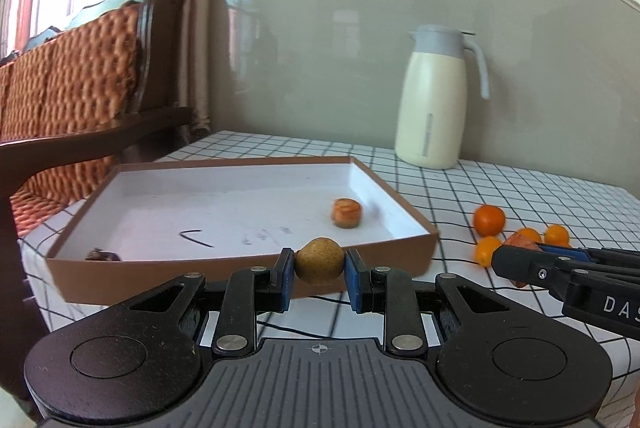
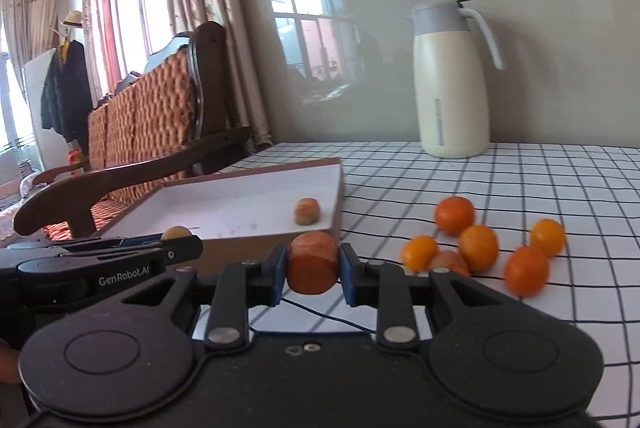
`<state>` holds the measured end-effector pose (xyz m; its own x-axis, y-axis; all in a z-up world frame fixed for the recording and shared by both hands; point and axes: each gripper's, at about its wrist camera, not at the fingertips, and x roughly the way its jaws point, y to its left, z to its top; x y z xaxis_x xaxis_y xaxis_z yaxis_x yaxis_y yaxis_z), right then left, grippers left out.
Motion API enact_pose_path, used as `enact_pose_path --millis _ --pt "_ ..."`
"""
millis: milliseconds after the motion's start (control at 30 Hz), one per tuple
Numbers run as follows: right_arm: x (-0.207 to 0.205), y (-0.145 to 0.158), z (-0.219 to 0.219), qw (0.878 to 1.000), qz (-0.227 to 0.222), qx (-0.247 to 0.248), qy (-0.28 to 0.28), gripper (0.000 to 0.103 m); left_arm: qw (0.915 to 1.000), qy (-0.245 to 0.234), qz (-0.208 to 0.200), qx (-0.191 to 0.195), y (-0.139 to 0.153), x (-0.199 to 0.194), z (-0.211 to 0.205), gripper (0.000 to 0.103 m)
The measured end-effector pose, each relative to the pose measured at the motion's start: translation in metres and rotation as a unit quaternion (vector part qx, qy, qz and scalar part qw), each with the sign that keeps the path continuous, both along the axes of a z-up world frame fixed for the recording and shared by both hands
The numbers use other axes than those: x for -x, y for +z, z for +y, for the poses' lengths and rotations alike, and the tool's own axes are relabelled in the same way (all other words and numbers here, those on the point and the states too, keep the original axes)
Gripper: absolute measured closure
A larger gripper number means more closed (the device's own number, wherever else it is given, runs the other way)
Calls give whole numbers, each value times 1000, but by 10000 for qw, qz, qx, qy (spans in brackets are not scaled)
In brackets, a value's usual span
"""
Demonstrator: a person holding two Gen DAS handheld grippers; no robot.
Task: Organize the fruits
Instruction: 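Carry the brown fruit in the left tool and carrot chunk in the right tool over the box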
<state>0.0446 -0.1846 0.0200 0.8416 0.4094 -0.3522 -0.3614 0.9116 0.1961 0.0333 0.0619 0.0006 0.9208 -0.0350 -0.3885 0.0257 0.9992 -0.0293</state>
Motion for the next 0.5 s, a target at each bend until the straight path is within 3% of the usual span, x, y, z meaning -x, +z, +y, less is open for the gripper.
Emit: enact_pose_path --millis 500 --pt "-12 7 28 9990 -277 -222 288 84 9981 557 -191 195 3 2 36 76"
